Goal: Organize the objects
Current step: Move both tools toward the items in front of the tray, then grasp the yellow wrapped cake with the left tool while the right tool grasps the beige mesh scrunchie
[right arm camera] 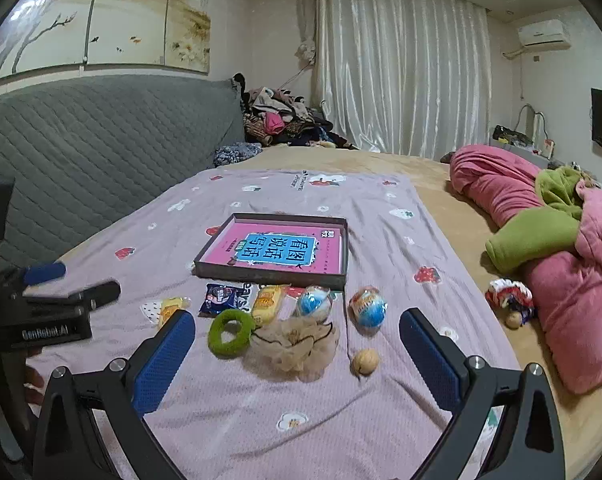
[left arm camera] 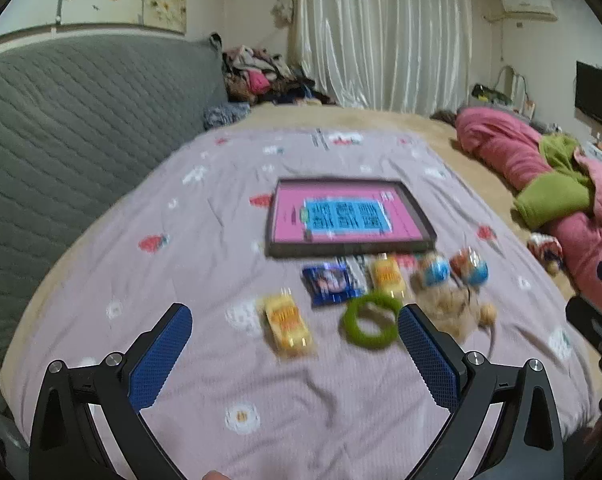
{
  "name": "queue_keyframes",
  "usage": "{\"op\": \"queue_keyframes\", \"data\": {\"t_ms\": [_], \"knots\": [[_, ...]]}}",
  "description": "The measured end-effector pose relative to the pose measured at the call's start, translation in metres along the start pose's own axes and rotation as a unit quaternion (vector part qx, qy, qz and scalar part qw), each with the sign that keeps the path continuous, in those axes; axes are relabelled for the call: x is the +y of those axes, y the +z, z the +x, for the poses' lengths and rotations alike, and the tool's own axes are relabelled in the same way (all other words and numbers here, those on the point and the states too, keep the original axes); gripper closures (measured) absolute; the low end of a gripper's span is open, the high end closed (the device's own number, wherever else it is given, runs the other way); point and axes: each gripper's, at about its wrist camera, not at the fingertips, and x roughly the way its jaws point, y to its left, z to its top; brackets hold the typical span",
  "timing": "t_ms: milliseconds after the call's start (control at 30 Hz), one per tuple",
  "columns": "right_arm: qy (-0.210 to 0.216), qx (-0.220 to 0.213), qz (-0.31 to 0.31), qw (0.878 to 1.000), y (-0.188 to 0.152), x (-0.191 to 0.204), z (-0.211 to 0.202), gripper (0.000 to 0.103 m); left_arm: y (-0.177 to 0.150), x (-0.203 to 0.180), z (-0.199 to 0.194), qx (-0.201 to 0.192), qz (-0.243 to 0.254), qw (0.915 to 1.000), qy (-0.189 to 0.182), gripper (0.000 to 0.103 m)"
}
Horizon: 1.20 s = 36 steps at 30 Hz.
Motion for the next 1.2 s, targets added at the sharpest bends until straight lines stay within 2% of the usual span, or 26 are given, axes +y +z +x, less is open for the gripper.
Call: {"op": "queue_keyframes", "data": {"t_ms": [167, 267, 467, 600, 700, 833, 1000, 1200], "knots": [[-0.002, 0.012, -0.004, 1.0, 0.015, 0.004, 0.021, 0.0, 0.019, 0.003, 0.019, 0.018, 0.002, 0.9997, -0.015, 0.001], [-0.007, 0.025, -0.016, 1.0, 0.017, 0.01, 0.036, 0.0, 0.02, 0.007, 0.034, 0.018, -0.003, 0.9998, 0.0, 0.001], [-0.037, 0.05, -0.071, 0.996, -0.006, 0.025, 0.072, 0.0, -0.003, 0.019, 0.075, 0.053, -0.011, 0.9985, 0.0, 0.001], [-0.043, 0.062, -0.082, 0.994, -0.024, 0.028, 0.09, 0.0, -0.021, 0.019, 0.097, 0.079, -0.011, 0.9968, -0.005, 0.001], [-0.041, 0.072, -0.077, 0.994, -0.032, 0.026, 0.102, 0.0, -0.027, 0.016, 0.108, 0.087, -0.013, 0.9961, 0.004, 0.001], [-0.041, 0.085, -0.074, 0.993, -0.037, 0.023, 0.116, 0.0, -0.029, 0.007, 0.121, 0.1, -0.011, 0.9941, 0.042, 0.001], [-0.042, 0.113, -0.089, 0.989, -0.045, 0.025, 0.138, 0.0, -0.028, -0.002, 0.136, 0.116, -0.007, 0.9919, 0.05, 0.001], [-0.05, 0.128, -0.12, 0.983, -0.053, 0.029, 0.156, 0.0, -0.03, 0.008, 0.154, 0.127, -0.03, 0.9898, 0.056, 0.001]]}}
